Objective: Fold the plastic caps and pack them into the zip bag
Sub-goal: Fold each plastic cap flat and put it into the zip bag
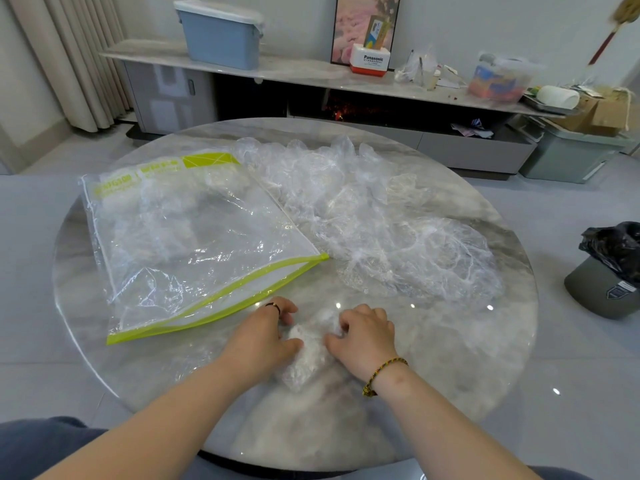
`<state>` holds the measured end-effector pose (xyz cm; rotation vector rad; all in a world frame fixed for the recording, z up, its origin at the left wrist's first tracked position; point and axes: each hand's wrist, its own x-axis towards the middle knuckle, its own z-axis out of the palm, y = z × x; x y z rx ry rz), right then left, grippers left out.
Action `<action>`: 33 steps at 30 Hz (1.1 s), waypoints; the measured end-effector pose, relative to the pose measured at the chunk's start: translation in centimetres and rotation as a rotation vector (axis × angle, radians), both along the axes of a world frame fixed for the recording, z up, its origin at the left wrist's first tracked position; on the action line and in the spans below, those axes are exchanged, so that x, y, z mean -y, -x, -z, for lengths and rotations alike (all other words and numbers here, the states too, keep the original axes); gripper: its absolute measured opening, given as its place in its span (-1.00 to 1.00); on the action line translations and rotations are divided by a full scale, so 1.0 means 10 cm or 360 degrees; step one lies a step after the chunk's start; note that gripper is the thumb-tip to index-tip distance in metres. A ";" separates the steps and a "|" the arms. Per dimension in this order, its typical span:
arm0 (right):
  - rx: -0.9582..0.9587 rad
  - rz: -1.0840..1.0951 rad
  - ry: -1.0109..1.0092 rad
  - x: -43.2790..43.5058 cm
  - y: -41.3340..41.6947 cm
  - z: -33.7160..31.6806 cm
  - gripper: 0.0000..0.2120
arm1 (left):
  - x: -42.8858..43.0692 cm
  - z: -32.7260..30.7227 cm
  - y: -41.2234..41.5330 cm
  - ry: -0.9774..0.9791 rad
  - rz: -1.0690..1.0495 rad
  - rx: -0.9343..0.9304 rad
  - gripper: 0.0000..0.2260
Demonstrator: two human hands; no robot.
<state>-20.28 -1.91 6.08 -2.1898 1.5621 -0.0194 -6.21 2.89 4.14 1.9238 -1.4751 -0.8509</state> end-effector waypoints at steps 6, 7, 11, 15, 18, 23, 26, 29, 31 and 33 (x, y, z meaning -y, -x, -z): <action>0.0999 0.0169 -0.0260 0.05 0.01 -0.04 -0.68 | 0.01 -0.10 -0.04 0.0006 -0.0089 -0.0427 -0.78; 0.1163 0.0234 -0.0303 0.05 0.00 -0.05 -0.72 | 0.01 -0.12 -0.05 0.0004 -0.0126 -0.0528 -0.92; 0.1713 0.0570 -0.0686 0.08 -0.02 0.00 -0.72 | -0.01 -0.14 -0.04 0.0055 -0.0336 -0.0972 -0.88; 0.1780 0.0577 -0.0897 -0.01 -0.09 0.05 -0.90 | -0.03 -0.20 -0.01 0.0178 -0.0432 -0.0986 -0.81; 0.1779 0.0749 -0.0795 0.03 -0.18 0.09 -0.80 | -0.07 -0.26 -0.04 0.0295 -0.0449 -0.0760 -0.78; 0.1512 0.0726 -0.0526 0.11 -0.29 0.07 -0.57 | -0.19 -0.28 -0.45 0.0750 -0.0428 0.0596 -0.94; 0.1376 0.0632 -0.0507 0.07 -0.38 0.05 -0.57 | -0.24 -0.12 -0.72 0.0668 -0.0271 0.1238 -0.52; 0.1342 0.0615 -0.0508 0.05 -0.46 0.05 -0.57 | -0.24 -0.10 -0.80 0.0637 -0.0258 0.1307 -0.58; 0.1345 0.0600 -0.0529 0.05 -0.48 0.03 -0.56 | -0.22 -0.13 -0.84 0.0745 -0.0260 0.1337 -0.92; 0.1328 0.0588 -0.0517 0.05 -0.50 0.03 -0.56 | -0.21 -0.18 -0.84 0.0791 -0.0288 0.1276 -0.82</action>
